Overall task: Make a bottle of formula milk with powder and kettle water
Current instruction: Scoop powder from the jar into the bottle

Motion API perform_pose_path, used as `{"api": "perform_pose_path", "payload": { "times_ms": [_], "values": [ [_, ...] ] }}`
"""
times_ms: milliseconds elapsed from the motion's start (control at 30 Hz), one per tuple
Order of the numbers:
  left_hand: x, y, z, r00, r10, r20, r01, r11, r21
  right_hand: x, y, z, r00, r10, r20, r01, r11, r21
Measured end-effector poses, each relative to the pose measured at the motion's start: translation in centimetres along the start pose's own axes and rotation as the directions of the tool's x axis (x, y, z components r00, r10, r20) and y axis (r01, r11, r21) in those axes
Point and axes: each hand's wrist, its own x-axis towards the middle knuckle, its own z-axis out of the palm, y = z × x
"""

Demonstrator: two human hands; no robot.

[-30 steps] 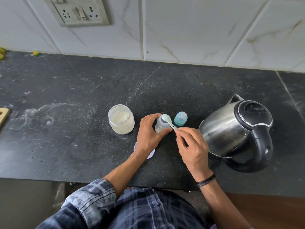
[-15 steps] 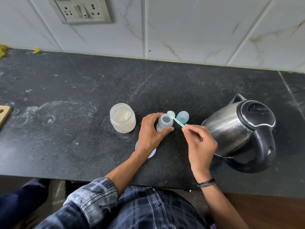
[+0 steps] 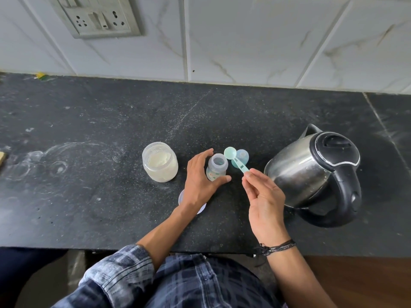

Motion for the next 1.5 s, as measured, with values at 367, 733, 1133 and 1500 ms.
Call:
{"api": "perform_pose_path", "payload": {
  "times_ms": [367,733,1133,1500],
  "values": [
    [-0.1,2.9,-3.0,0.960,0.202,-0.193,-0.228,0.966,-0.124,-1.4,0.1,-1.3,1.000,0.001,0.000,-0.001,1.000,-0.003],
    [1.2,1.3,-8.9,0.814,0.208,-0.542,-0.210,0.976,0.059,-2.8,1.4,1.7,0.956,-0.221,0.191,0.276,0.899,-0.340],
    [-0.1,-3.0,-11.6,0.875,-0.163,-0.455,0.048,0.966,-0.254,-1.9,3.3,11.2,0.844,-0.304,0.441,0.533,0.561,-0.633],
    [-0.6,-3.9,-11.5,0.915,-0.191,-0.355,0.085,0.952,-0.293,-0.6,5.1,15.5,0.763,-0.214,0.610,0.641,0.135,-0.756]
  ]
}}
